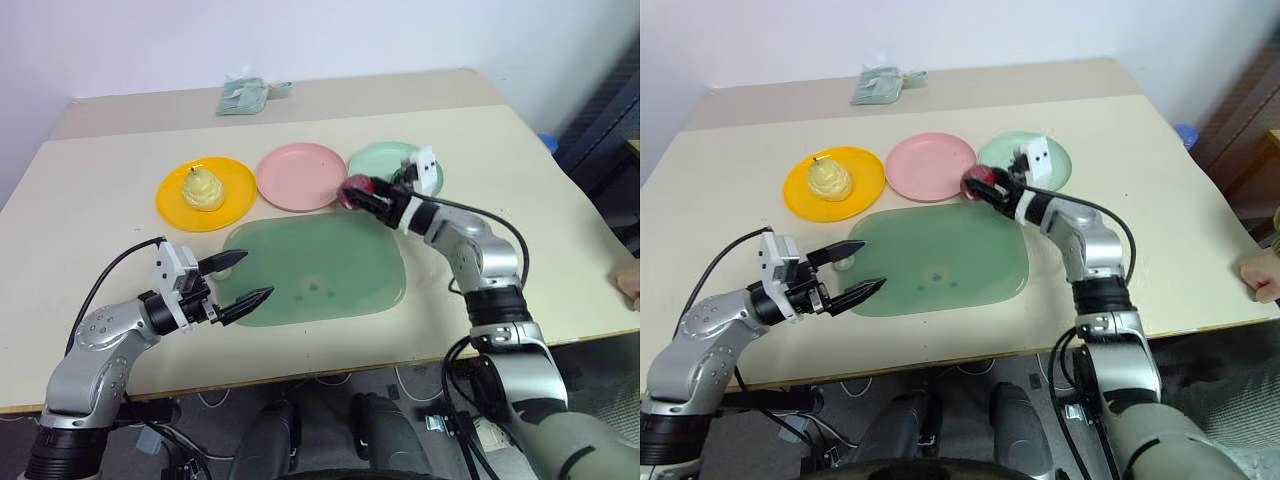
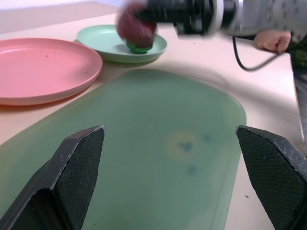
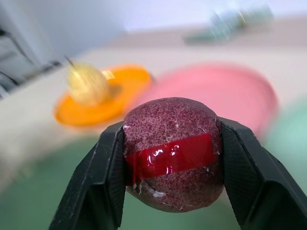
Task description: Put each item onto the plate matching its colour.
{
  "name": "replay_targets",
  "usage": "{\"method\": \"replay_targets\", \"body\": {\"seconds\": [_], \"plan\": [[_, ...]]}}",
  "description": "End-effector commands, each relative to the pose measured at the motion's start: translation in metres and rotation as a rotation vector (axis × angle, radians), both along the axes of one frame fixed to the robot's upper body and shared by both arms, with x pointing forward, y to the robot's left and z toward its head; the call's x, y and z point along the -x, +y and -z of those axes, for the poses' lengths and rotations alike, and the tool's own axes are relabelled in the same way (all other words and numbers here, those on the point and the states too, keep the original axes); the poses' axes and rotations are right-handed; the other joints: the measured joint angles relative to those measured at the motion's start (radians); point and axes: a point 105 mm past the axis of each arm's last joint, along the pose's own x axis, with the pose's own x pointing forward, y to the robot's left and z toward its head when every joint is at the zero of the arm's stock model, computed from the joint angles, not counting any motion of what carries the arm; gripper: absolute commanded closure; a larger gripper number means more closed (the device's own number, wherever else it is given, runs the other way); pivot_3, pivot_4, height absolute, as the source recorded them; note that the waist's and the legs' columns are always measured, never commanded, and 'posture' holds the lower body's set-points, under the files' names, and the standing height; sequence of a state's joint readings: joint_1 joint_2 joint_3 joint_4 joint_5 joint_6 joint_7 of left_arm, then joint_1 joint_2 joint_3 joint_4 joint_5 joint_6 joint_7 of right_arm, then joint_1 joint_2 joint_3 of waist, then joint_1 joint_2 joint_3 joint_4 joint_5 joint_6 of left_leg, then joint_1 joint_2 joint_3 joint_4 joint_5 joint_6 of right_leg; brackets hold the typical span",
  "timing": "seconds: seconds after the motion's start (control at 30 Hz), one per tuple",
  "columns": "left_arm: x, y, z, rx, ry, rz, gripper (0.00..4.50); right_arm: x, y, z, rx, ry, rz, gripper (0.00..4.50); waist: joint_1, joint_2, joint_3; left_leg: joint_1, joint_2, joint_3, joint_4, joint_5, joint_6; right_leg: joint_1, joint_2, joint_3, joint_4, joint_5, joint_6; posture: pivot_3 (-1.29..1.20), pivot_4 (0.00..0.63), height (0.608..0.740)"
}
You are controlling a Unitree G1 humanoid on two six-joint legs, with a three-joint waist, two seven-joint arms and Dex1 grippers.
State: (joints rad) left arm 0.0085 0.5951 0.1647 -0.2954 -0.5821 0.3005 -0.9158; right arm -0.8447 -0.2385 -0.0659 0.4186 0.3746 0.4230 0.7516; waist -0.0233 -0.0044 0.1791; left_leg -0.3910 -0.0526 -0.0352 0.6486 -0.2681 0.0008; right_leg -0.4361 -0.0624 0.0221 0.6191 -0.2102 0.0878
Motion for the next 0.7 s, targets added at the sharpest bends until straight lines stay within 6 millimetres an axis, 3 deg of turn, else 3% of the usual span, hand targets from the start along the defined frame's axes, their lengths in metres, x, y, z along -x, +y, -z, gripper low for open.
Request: {"method": "replay_targets", "body": {"seconds": [0.03,0.2,0.4,0.57,0.7], "plan": [[0.003,0.001,-0.014,0.010,-0.050,-0.006,0.00,-0.018,0.034,-0.033,-0.022,-0.104,-0.013,2.35,-0.002,0.000,0.000,0.000,0.000,0.000,0.000,0.000,0.000,0.000,0.000,0.000,0.000,0.000,0.000,0.00,0.150,0.740],[0.010,0.001,-0.015,0.013,-0.062,-0.040,0.00,-0.047,0.059,-0.022,0.040,-0.074,0.135,2.35,-0.009,-0.001,0.000,0.000,0.000,0.000,-0.002,0.000,0.000,0.000,0.000,-0.001,-0.001,0.000,0.000,0.00,0.150,0.740],[0.021,0.006,-0.015,0.014,-0.064,-0.100,0.00,-0.051,0.069,0.000,0.109,-0.038,0.187,2.35,-0.019,0.000,0.000,-0.002,-0.001,0.000,-0.002,0.000,0.000,-0.002,-0.002,0.000,-0.003,0.000,0.000,0.00,0.150,0.740],[0.028,0.009,-0.013,0.014,-0.057,-0.137,0.00,-0.049,0.073,0.010,0.122,-0.019,0.196,0.03,-0.026,0.000,0.000,-0.001,0.000,0.000,-0.003,0.000,-0.001,-0.003,-0.001,0.000,0.000,0.000,-0.001,0.00,0.150,0.740],[0.029,0.010,-0.014,0.032,-0.058,-0.163,0.00,-0.051,0.069,0.006,0.085,-0.023,0.207,0.03,-0.023,0.000,0.000,-0.001,0.000,0.000,-0.002,0.000,-0.001,-0.003,-0.001,0.000,0.000,0.000,-0.001,0.00,0.150,0.740]]}}
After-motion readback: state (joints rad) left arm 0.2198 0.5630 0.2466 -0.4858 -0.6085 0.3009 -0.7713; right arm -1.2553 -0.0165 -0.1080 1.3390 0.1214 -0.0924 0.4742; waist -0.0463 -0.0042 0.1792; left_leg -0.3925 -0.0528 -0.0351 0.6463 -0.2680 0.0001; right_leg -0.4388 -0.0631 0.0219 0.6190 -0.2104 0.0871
